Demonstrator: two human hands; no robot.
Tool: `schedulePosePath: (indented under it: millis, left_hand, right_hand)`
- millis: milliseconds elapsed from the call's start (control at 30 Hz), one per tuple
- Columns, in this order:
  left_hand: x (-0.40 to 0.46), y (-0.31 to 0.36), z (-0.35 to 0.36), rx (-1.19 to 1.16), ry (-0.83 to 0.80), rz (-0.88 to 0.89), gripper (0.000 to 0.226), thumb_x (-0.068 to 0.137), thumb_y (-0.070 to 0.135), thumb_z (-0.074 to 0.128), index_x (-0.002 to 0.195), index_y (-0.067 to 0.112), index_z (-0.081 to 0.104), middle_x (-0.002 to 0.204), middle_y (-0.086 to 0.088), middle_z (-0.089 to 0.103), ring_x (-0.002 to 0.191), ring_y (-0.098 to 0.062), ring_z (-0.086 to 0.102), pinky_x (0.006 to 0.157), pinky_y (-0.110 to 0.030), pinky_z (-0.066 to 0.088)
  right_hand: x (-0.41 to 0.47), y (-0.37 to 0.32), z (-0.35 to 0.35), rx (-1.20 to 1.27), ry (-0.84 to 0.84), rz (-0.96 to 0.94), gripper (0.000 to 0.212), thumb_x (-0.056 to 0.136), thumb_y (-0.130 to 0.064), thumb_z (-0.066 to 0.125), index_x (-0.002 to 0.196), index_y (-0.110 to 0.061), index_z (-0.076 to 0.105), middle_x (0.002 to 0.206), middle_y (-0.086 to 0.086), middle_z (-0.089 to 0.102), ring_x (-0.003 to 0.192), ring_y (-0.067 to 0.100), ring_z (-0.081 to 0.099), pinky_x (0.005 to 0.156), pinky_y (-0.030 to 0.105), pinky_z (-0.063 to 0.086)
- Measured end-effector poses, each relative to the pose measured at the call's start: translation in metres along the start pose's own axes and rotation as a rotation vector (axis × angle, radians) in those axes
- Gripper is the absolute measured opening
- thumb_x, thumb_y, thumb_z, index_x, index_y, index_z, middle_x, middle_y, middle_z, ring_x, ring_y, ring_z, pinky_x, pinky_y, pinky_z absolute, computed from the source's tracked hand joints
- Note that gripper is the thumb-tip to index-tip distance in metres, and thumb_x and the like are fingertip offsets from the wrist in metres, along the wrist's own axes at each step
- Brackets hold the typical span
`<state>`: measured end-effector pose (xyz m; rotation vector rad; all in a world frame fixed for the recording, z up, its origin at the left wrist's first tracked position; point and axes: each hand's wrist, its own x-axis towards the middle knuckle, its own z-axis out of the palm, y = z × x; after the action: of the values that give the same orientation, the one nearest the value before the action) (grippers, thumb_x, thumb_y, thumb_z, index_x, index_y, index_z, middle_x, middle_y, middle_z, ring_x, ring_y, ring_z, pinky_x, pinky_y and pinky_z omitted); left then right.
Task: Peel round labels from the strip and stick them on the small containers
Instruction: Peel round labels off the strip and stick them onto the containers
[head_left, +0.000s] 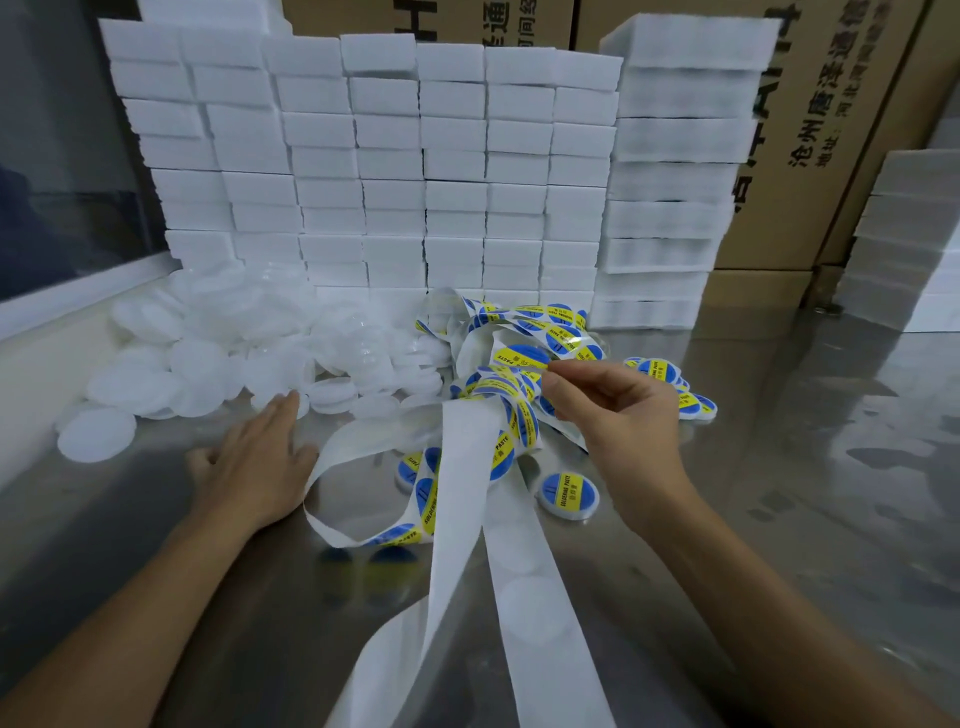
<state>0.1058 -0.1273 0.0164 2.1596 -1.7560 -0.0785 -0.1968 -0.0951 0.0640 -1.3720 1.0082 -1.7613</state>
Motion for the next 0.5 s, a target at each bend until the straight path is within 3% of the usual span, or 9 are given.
schedulePosePath:
  millis: [100, 167, 233, 300, 367, 500]
  left_hand:
    - [-0.0012, 0.0042, 0.0011, 0.071, -0.003, -0.035, 0.060, 0.098, 0.038, 0.036, 0.153, 0.028, 0.014, 0.160, 0.005, 0.020, 0.142, -0.022, 0.026, 0.104, -0.045, 0.023]
    - [-0.0021, 0.0063, -0.0012, 0.066, 0.028, -0.049, 0.053, 0.097, 0.036, 0.042, 0.147, 0.024, 0.031, 0.151, 0.000, 0.034, 0.135, -0.023, 0.034, 0.100, -0.044, 0.027]
    - [-0.0027, 0.0064, -0.0025, 0.034, 0.106, -0.034, 0.037, 0.093, 0.033, 0.052, 0.128, 0.019, 0.055, 0.133, -0.006, 0.050, 0.123, -0.027, 0.045, 0.094, -0.043, 0.034]
    - [-0.0043, 0.0067, -0.0038, -0.019, 0.188, -0.001, 0.024, 0.088, 0.028, 0.062, 0.107, 0.015, 0.066, 0.115, -0.009, 0.060, 0.107, -0.030, 0.054, 0.086, -0.041, 0.044]
    - [-0.0065, 0.0077, -0.0060, -0.080, 0.240, 0.013, 0.010, 0.085, 0.023, 0.066, 0.089, 0.014, 0.068, 0.100, -0.010, 0.063, 0.091, -0.030, 0.057, 0.075, -0.039, 0.046]
    - [-0.0067, 0.0092, -0.0066, -0.131, 0.247, 0.015, 0.012, 0.085, 0.017, 0.066, 0.072, 0.015, 0.066, 0.089, -0.008, 0.061, 0.081, -0.027, 0.056, 0.068, -0.036, 0.044]
  right_hand:
    - [-0.0012, 0.0003, 0.0009, -0.008, -0.024, 0.005, 0.013, 0.080, -0.001, 0.075, 0.086, -0.012, 0.077, 0.080, 0.002, 0.077, 0.075, 0.013, 0.072, 0.068, 0.020, 0.055]
    - [-0.0024, -0.0008, 0.0019, -0.012, -0.032, 0.004, 0.016, 0.081, 0.000, 0.075, 0.084, -0.015, 0.077, 0.078, 0.002, 0.076, 0.072, 0.011, 0.071, 0.066, 0.019, 0.054]
    - [-0.0033, -0.0017, 0.0024, -0.028, -0.044, -0.013, 0.019, 0.081, 0.001, 0.074, 0.083, -0.018, 0.077, 0.079, 0.000, 0.076, 0.073, 0.012, 0.071, 0.066, 0.018, 0.054]
    - [-0.0040, -0.0019, 0.0026, -0.042, -0.054, -0.023, 0.021, 0.081, 0.001, 0.074, 0.082, -0.021, 0.077, 0.079, -0.001, 0.077, 0.075, 0.013, 0.072, 0.067, 0.019, 0.055]
    - [-0.0043, -0.0015, 0.0025, -0.042, -0.062, -0.018, 0.025, 0.082, 0.001, 0.074, 0.080, -0.024, 0.077, 0.080, -0.002, 0.077, 0.076, 0.013, 0.072, 0.069, 0.020, 0.056]
    - [-0.0051, 0.0000, 0.0025, -0.052, -0.091, -0.032, 0.025, 0.083, -0.003, 0.072, 0.080, -0.026, 0.078, 0.083, -0.004, 0.077, 0.080, 0.011, 0.073, 0.069, 0.017, 0.054]
